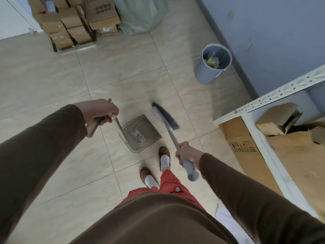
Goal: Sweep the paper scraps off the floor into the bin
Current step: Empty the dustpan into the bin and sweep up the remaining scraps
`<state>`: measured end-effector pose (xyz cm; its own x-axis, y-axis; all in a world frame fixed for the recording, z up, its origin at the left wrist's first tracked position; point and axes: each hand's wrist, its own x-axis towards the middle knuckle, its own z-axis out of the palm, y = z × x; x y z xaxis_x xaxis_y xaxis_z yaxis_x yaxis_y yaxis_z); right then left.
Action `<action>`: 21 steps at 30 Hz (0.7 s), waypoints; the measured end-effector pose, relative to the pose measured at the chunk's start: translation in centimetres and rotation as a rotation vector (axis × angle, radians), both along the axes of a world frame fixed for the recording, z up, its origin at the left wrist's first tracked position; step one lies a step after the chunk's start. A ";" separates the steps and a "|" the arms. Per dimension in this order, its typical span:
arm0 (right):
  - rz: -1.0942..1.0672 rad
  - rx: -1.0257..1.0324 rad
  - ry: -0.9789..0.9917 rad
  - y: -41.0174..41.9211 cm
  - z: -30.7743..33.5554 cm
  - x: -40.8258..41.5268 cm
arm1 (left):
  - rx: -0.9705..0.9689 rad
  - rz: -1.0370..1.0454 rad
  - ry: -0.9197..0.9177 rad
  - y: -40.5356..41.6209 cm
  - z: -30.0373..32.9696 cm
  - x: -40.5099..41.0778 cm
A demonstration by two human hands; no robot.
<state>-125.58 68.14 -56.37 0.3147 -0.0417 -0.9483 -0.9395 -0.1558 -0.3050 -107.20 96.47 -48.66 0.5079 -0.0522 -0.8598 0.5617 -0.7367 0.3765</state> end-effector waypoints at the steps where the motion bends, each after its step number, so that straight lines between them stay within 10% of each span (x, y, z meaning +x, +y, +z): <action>1: -0.034 0.053 0.010 -0.4 0.7 -0.6 | -0.008 0.011 0.007 -0.2 0.1 0.0; 14: 0.198 -0.110 -0.107 0.5 4.7 -1.6 | 0.005 0.073 0.052 1.2 -0.3 -1.4; 21: 0.070 0.136 -0.025 -1.6 5.2 -2.0 | -0.111 0.211 0.114 3.2 -0.8 -1.9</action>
